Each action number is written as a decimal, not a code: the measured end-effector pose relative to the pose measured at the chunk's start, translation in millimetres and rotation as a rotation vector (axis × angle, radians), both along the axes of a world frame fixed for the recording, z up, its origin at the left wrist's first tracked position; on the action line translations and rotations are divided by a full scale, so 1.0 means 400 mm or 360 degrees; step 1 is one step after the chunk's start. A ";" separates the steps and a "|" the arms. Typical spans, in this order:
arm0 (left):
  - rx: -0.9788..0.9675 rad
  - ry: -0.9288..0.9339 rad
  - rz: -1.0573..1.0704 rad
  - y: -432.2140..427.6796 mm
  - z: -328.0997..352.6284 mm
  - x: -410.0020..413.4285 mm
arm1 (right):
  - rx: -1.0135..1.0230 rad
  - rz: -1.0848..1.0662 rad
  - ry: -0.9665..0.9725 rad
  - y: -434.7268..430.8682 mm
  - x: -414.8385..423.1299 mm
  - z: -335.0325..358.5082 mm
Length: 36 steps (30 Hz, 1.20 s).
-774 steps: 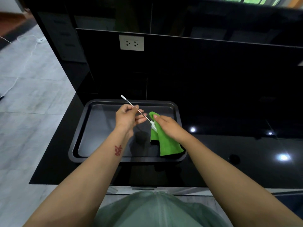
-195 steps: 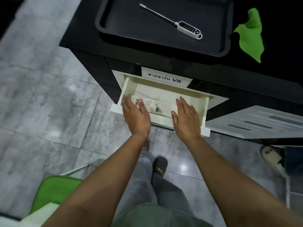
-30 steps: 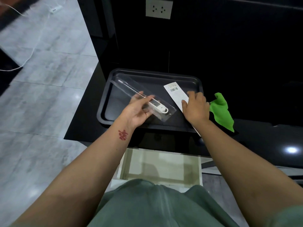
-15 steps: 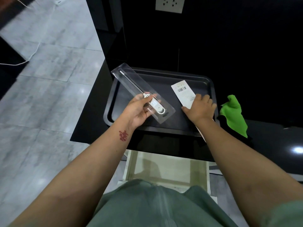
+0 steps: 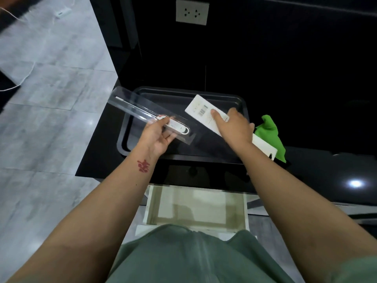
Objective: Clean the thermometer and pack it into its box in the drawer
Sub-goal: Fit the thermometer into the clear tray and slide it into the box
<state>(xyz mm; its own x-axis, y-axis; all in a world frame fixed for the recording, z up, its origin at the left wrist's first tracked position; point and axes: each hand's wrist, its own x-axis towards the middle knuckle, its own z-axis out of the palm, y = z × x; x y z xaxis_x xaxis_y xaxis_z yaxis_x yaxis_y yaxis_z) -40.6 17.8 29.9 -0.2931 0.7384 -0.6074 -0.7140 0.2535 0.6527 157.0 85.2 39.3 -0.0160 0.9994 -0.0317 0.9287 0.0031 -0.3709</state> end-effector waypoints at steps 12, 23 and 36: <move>0.0049 -0.0077 0.0076 -0.045 0.016 0.035 | -0.0236 0.0404 -0.0126 -0.092 0.062 0.026; 0.0060 -0.0121 0.0118 -0.078 0.026 0.017 | -0.0311 0.0524 -0.0165 -0.111 0.085 0.045; 0.0089 -0.0137 0.0019 -0.085 0.041 0.011 | -0.0048 0.0464 -0.0167 -0.118 0.089 0.056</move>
